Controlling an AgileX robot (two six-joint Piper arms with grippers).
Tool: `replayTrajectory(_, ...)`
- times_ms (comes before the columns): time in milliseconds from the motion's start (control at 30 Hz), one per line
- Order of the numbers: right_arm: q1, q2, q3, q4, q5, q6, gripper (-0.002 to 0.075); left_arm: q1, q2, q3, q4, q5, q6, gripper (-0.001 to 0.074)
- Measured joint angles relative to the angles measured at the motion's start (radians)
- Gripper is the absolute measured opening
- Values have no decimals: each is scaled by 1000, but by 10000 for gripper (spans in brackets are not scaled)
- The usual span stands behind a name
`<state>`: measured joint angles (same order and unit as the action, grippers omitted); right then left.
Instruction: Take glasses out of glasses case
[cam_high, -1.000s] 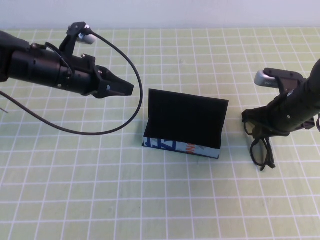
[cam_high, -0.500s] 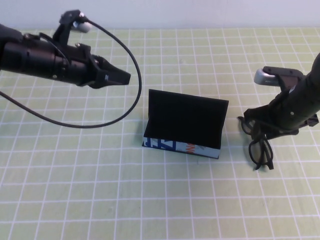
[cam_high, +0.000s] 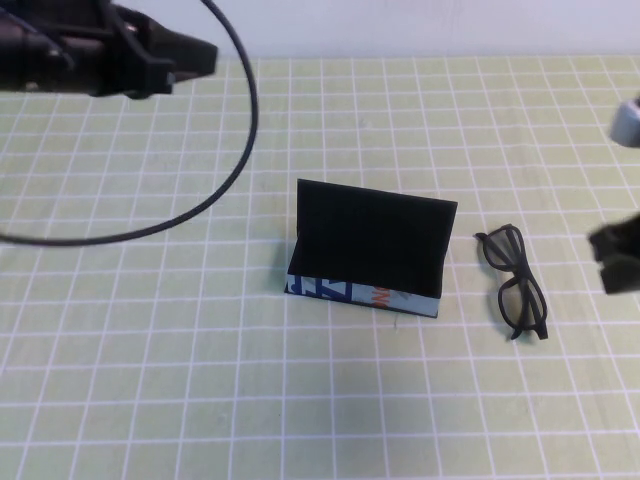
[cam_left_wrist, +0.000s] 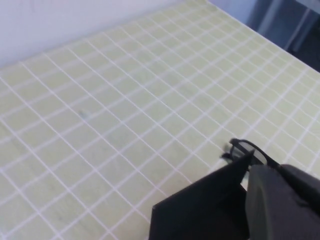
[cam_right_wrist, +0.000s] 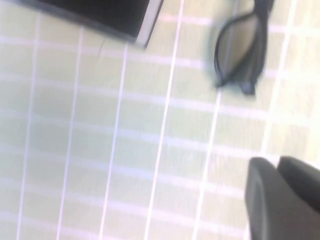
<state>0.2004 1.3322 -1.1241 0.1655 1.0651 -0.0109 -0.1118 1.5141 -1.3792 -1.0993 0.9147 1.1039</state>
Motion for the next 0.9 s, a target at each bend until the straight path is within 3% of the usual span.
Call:
replayTrajectory(300,0,-573,291,-6,30,0,-15,0,-506,392,5,-278,2,-4)
replayTrajectory(567,0,-886,411,67,51,-15,-16,0,-907,761,1,-462,17,-4)
replayTrajectory(733,0,-1005,464,93,-49,-38,-16,0,-1086,919,-9,-527,19,-4)
replayTrajectory(900,0,-1049,561,179,-268,-141,-16,0,-1189,1046,-9,-571,17,-4)
